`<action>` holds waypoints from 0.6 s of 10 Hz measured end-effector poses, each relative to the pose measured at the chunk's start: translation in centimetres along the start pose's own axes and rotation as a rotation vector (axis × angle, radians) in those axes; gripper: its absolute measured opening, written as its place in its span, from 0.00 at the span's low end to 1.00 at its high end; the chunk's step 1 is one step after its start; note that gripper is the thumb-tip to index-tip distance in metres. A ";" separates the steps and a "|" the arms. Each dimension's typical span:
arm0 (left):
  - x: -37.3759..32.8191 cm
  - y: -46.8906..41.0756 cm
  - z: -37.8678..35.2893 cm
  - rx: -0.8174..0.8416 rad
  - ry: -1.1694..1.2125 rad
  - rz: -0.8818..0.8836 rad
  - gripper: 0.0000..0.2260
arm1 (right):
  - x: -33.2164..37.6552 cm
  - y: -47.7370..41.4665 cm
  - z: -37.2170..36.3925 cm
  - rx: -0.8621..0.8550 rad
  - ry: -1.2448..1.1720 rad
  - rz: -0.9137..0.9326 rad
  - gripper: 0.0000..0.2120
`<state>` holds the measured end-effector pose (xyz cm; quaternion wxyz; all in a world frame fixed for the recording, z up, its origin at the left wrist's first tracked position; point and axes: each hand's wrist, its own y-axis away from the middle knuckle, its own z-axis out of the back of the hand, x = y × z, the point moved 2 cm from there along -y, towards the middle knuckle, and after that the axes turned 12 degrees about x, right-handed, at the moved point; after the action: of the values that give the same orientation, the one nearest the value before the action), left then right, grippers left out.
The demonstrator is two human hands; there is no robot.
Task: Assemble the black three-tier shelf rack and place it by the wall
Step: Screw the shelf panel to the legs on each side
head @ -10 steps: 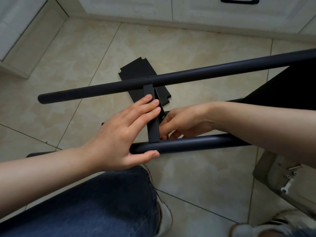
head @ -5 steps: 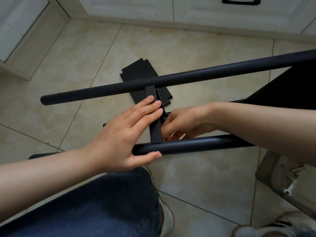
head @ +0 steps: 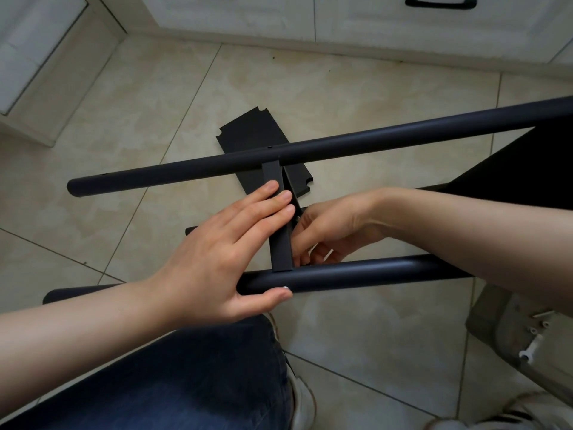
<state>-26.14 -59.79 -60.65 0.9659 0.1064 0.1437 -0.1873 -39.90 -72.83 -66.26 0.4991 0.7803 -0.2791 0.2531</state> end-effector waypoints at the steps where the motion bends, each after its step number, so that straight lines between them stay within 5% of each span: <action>1: 0.0 0.0 0.0 -0.002 -0.004 0.002 0.37 | 0.1 -0.2 0.0 0.008 -0.021 0.027 0.10; 6: -0.1 0.0 0.1 -0.005 -0.007 0.002 0.37 | -0.2 0.2 0.2 0.094 -0.137 0.090 0.08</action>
<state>-26.17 -59.76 -60.58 0.9669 0.1033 0.1407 -0.1862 -40.20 -73.03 -66.29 0.4300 0.8050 -0.3352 0.2339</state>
